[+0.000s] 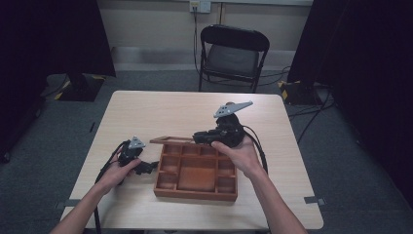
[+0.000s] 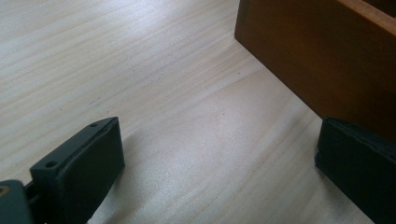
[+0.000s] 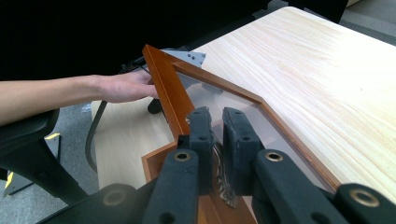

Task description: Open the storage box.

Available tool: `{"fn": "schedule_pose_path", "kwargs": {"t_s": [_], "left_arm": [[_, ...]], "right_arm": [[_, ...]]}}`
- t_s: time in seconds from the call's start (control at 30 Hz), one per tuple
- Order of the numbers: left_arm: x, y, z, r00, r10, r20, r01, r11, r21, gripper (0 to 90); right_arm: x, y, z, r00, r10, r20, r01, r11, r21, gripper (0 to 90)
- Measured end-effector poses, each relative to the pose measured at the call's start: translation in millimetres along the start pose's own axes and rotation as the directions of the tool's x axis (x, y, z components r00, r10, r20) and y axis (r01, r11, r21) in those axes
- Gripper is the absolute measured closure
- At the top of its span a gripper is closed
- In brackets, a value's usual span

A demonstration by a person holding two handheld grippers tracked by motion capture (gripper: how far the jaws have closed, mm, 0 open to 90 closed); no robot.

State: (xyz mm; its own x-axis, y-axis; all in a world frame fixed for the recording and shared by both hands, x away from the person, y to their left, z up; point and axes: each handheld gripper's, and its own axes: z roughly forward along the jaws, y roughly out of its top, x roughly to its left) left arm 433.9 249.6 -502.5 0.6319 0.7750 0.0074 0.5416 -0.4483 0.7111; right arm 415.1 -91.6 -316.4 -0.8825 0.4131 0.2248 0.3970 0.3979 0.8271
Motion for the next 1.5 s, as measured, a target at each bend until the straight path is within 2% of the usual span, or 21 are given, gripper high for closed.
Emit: {"fn": "schedule_pose_path", "kwargs": {"t_s": [0.83,1.1,1.5], "left_arm": [[0.0,0.0,-0.1,1.0,0.0,0.0,0.0,1.0,0.001,0.5],[-0.1,0.0,0.0,1.0,-0.002,0.0,0.002,1.0,0.0,0.5],[0.0,0.0,-0.1,1.0,0.0,-0.001,0.0,1.0,0.001,0.5]], "right_arm": [[-3.7,8.4,-0.6,0.9999,0.011,0.01,-0.011,1.0,0.011,83.2],[-7.0,15.5,-1.8,0.9995,0.009,0.03,-0.009,1.0,0.001,84.6],[-9.5,18.5,-2.1,0.9993,0.013,0.035,-0.013,1.0,-0.001,84.5]]}}
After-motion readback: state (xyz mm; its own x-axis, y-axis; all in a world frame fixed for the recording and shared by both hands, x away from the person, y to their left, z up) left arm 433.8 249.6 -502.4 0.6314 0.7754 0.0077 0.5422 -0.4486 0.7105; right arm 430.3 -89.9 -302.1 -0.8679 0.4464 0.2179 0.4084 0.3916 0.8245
